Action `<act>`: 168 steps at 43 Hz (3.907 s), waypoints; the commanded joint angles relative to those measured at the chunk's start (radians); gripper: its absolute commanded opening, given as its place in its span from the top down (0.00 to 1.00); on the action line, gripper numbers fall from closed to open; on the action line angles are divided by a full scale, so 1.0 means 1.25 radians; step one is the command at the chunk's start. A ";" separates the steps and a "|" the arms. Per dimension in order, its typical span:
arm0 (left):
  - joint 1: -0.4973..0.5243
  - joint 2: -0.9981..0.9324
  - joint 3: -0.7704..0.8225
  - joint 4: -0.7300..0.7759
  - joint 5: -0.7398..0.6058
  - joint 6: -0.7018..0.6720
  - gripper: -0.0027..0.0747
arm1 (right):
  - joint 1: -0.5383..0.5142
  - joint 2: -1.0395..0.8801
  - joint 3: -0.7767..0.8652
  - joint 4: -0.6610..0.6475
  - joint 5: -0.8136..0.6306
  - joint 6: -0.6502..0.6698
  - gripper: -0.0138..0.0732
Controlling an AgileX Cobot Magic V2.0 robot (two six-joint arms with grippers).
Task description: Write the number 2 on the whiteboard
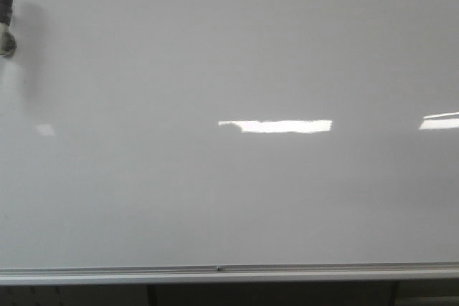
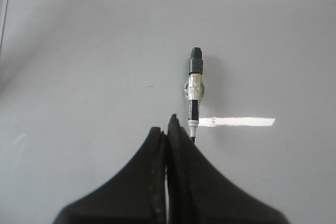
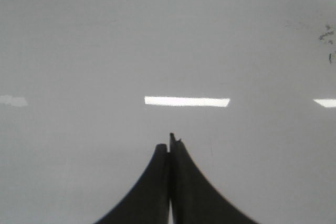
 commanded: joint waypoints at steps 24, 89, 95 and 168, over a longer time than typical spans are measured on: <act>-0.001 0.015 -0.240 -0.006 0.030 -0.007 0.99 | -0.003 0.023 -0.258 0.005 0.113 -0.001 0.92; -0.001 0.556 -0.552 -0.002 0.452 0.000 0.21 | -0.003 0.504 -0.553 0.004 0.435 -0.033 0.16; -0.015 0.595 -0.563 0.000 0.454 0.002 0.19 | -0.003 0.504 -0.553 0.005 0.431 -0.032 0.12; -0.078 1.242 -0.819 0.103 0.156 -0.090 0.21 | -0.003 0.504 -0.553 0.010 0.447 -0.032 0.12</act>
